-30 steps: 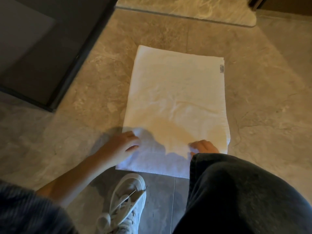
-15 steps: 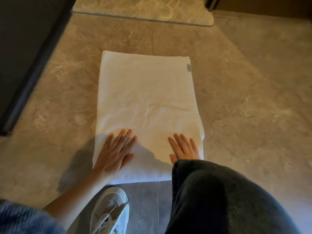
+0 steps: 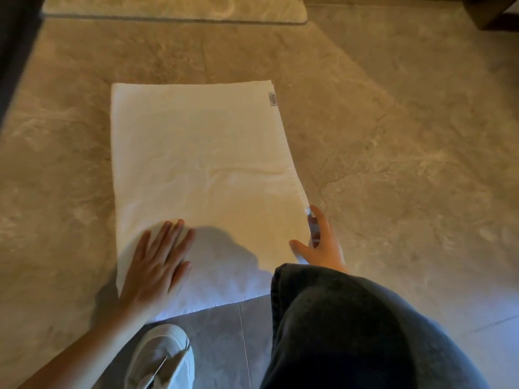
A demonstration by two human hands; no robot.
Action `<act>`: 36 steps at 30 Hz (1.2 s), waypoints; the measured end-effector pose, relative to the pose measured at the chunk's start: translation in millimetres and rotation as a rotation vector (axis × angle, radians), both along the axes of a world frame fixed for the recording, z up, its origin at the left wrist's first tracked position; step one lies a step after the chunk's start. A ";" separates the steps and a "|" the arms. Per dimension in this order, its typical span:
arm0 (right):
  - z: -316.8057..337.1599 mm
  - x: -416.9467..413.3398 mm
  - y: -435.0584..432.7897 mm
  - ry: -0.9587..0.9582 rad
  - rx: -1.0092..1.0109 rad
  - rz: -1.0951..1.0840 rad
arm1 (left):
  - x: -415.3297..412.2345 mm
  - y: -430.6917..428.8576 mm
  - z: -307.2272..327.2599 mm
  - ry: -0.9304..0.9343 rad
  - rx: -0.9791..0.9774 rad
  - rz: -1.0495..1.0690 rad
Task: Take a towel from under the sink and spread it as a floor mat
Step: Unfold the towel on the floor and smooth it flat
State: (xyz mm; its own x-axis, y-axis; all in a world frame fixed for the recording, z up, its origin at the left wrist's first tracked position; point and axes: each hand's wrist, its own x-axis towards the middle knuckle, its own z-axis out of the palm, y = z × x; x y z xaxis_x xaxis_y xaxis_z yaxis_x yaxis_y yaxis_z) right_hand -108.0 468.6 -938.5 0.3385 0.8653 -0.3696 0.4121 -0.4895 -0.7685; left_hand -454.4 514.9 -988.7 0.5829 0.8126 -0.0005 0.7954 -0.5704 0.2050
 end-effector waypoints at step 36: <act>9.9 24.5 4.0 -0.923 -0.002 0.552 | 38.5 18.3 7.0 0.079 -0.079 -0.068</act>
